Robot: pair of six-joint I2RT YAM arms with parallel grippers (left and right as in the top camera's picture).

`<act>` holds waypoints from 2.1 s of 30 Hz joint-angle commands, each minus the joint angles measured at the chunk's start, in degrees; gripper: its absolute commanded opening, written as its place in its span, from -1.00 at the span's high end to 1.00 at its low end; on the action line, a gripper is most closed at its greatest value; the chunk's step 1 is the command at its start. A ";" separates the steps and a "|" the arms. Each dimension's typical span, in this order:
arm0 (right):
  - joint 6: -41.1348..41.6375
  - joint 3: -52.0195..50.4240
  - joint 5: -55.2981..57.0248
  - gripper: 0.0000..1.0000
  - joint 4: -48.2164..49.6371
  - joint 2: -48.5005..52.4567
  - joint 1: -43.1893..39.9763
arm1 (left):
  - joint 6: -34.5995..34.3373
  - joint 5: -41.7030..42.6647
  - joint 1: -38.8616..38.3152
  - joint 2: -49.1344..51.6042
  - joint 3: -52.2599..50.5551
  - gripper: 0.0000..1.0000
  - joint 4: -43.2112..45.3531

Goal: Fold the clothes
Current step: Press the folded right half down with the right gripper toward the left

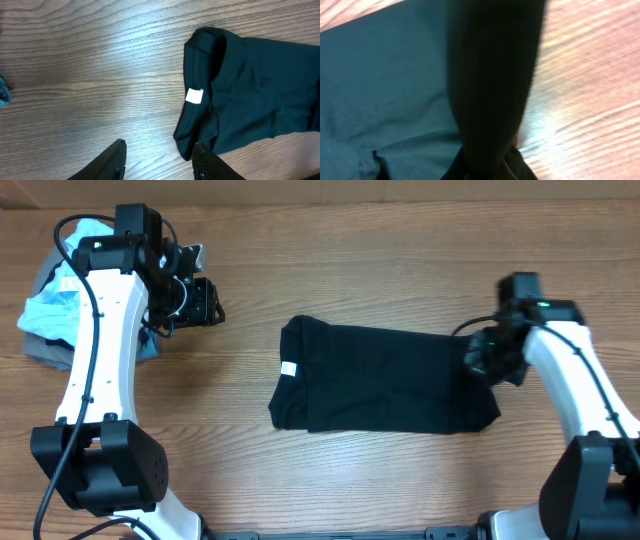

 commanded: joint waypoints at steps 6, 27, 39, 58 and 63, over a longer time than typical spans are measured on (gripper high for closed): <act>4.42 -2.71 4.81 0.92 4.52 -0.94 10.58 | 1.33 0.83 -0.17 0.11 1.44 0.08 -0.44; 9.07 -6.91 -5.64 0.30 13.18 -0.94 25.20 | 1.31 0.83 -0.17 0.11 1.44 0.08 -0.42; 2.08 -3.87 -5.81 0.53 9.29 -11.91 22.32 | 1.36 0.81 -0.17 0.11 1.44 0.07 -0.44; 5.57 -18.67 -30.64 0.82 21.14 0.07 27.17 | 1.31 0.83 -0.17 0.11 1.44 0.08 -0.90; 5.55 -13.40 -24.44 0.82 17.55 -4.59 24.50 | 1.31 0.83 -0.17 0.11 1.44 0.07 -0.90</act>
